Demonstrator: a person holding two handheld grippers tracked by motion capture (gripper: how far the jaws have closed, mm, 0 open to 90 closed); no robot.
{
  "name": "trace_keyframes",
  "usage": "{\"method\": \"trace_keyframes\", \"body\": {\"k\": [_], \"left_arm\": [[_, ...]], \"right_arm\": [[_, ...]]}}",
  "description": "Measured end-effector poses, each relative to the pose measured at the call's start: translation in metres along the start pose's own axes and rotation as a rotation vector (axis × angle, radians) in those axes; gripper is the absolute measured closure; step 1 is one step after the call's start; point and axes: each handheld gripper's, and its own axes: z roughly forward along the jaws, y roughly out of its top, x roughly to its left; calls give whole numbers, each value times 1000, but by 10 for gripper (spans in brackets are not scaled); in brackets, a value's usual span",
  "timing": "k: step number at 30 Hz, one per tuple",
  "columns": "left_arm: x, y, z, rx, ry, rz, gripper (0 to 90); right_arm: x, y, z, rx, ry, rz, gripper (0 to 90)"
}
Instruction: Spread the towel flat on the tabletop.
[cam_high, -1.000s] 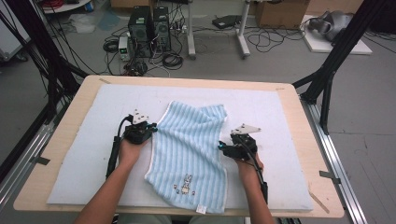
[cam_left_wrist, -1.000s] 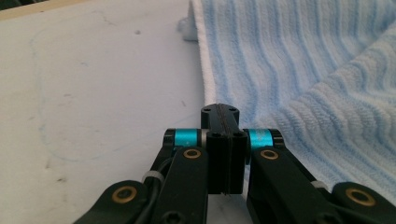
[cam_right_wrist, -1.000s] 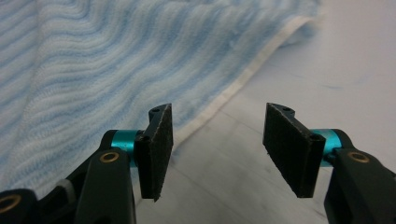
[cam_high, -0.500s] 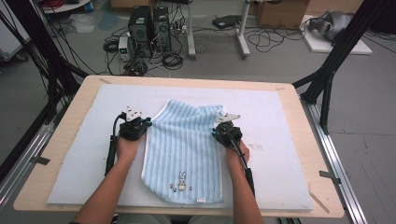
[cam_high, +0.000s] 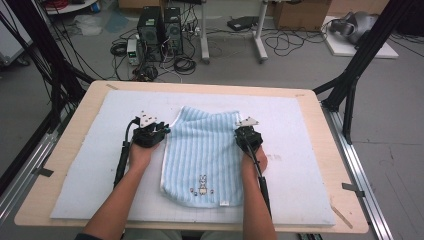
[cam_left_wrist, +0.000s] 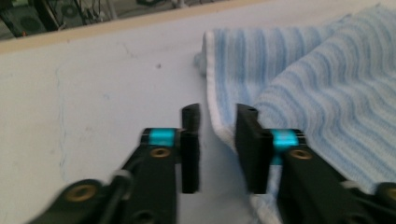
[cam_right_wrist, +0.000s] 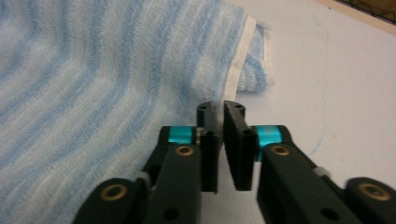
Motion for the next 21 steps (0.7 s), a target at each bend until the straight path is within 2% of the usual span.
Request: {"method": "trace_keyframes", "body": {"k": [1,2,3,6,8,10,12,14,15,16,18,20,21], "left_arm": [[2,0,-1,5,-18,-34,564],[2,0,-3,11,-30,-49,499],[2,0,-6,20,-39,-37,452],[-3,3,-17,40,-81,-3,410],[-6,3,-27,29,-115,-10,404],[-12,0,-38,48,-129,-13,409],[-19,-7,-48,70,-153,-22,418],[-26,-12,-56,119,-181,7,423],[-30,-17,-61,101,-195,-6,425],[-33,-20,-65,106,-205,-9,445],[-39,-27,-71,116,-217,3,455],[-43,-34,-75,158,-226,21,459],[-45,-37,-77,157,-230,16,458]], "right_arm": [[-1,1,-2,-6,7,-4,710],[-1,2,-4,-11,22,5,646],[-1,2,-7,-14,43,21,607],[2,3,-18,-41,68,8,491],[5,2,-29,-73,84,4,447],[7,-3,-41,-89,106,-1,397],[8,-9,-53,-84,122,-2,384],[10,-19,-65,-90,140,4,376],[11,-25,-71,-85,138,-1,376],[12,-31,-77,-84,154,8,378],[14,-44,-88,-89,170,21,386],[17,-54,-96,-83,185,34,397],[19,-59,-99,-76,191,31,405]]}}
